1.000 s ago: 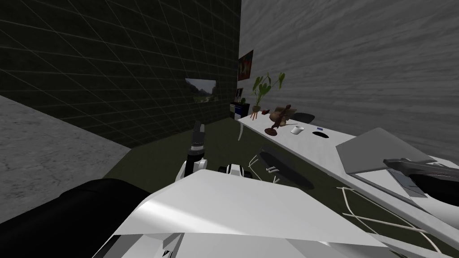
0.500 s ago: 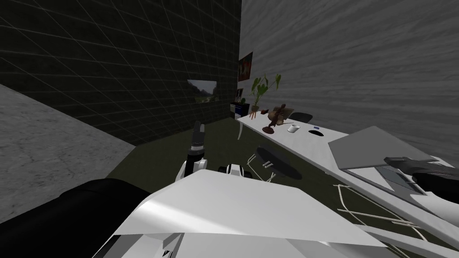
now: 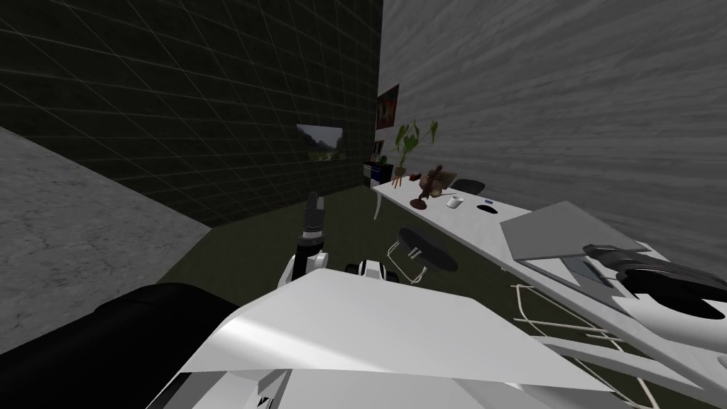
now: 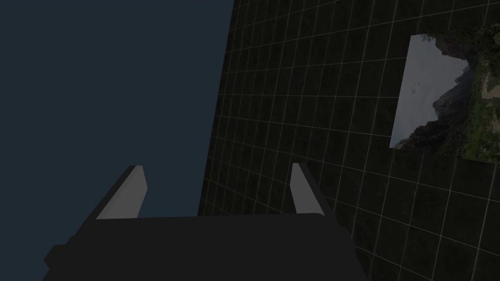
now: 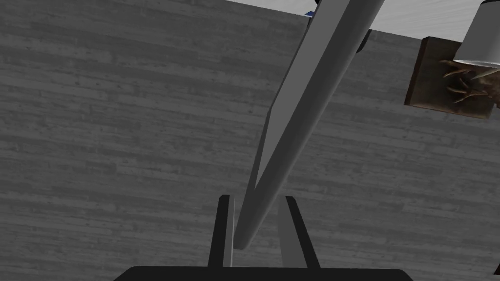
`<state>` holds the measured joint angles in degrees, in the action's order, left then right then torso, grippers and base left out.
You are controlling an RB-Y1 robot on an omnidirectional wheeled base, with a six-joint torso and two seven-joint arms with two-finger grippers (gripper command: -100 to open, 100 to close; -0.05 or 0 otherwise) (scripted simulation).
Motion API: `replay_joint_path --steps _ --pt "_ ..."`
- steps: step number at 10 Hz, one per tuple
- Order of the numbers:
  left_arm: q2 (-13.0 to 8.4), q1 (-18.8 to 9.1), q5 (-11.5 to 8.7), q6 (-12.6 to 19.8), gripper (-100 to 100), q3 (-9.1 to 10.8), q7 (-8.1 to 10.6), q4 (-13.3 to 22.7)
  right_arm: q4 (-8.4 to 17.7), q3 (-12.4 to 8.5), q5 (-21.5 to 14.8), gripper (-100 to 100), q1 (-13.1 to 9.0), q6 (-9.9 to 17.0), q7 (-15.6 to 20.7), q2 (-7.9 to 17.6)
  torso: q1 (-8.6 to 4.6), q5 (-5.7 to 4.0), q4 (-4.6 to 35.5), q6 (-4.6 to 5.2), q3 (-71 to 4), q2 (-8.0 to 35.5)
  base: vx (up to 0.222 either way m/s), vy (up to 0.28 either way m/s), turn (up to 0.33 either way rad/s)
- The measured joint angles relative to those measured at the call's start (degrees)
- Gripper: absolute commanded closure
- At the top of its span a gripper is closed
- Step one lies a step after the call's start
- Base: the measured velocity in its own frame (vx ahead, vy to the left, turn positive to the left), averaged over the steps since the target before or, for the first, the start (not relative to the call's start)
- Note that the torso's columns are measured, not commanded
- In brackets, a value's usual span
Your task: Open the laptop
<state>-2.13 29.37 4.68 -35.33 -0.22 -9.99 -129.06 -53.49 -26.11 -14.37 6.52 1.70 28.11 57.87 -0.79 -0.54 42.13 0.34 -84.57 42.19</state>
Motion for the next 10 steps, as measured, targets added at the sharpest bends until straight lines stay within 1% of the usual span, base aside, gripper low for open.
replay_joint_path --steps 1,2,3,4,5,6,7,8,9,10 --pt "0.00 0.00 0.00 0.00 0 0.00 0.00 0.00 -0.83 -0.64 0.60 100 0.15 -0.01 -0.87 -1.00 0.06 -0.06 -0.05 0.06 0.01 0.01 -0.076 -0.104 -0.018" --pt "0.00 0.00 0.00 0.00 0 0.00 0.00 0.00 0.60 -0.64 1.03 100 -1.17 -0.85 -1.54 -1.62 -0.04 -0.12 -0.07 0.00 0.00 -0.03 -0.032 -0.044 0.001" --pt "0.00 0.01 0.00 0.00 0 0.00 0.00 0.00 0.76 -0.73 1.11 100 -1.42 -1.15 -1.73 -1.52 0.29 0.06 -0.07 -0.20 -0.11 -0.17 -0.025 -0.083 -0.086" --pt "0.00 0.01 0.00 0.00 0 0.01 0.00 0.00 1.33 -1.37 1.45 100 -2.44 -2.18 -2.14 -2.75 0.39 -0.02 -0.14 -0.29 -0.11 -0.19 -0.050 -0.123 -0.107" --pt "0.00 0.01 0.00 0.00 0 0.01 0.00 0.00 1.00 -1.78 2.00 100 -3.07 -2.87 -2.82 -4.26 0.34 -0.16 -0.17 -0.37 -0.05 -0.12 -0.040 -0.104 -0.067" --pt "0.00 0.01 0.00 0.00 0 0.00 0.00 0.00 2.03 -1.56 2.73 100 -4.06 -3.80 -3.68 -5.05 0.27 -0.21 -0.20 -0.46 -0.10 -0.22 -0.033 -0.099 -0.046" --pt "0.00 0.01 0.00 0.00 0 0.00 0.00 0.00 1.89 -1.82 3.59 100 -3.78 -4.71 -4.69 -6.01 0.27 -0.26 -0.24 -0.43 -0.13 -0.27 -0.019 -0.067 -0.017" --pt "0.00 0.01 0.00 0.00 0 0.00 0.00 0.00 1.18 -2.18 4.12 100 -2.85 -5.17 -5.41 -6.60 0.36 -0.20 -0.25 -0.44 -0.16 -0.31 -0.009 -0.023 -0.023" --pt "0.00 0.01 0.00 0.00 0 0.00 0.00 0.00 1.85 -2.31 4.06 100 -3.17 -5.56 -5.45 -6.93 0.49 -0.12 -0.25 -0.58 -0.21 -0.39 -0.017 -0.032 -0.068" --pt "0.00 0.01 0.00 0.00 0 0.00 0.00 0.00 3.45 -2.37 4.08 100 -4.48 -6.41 -5.43 -7.60 0.49 -0.14 -0.26 -0.70 -0.23 -0.43 -0.035 -0.064 -0.066"
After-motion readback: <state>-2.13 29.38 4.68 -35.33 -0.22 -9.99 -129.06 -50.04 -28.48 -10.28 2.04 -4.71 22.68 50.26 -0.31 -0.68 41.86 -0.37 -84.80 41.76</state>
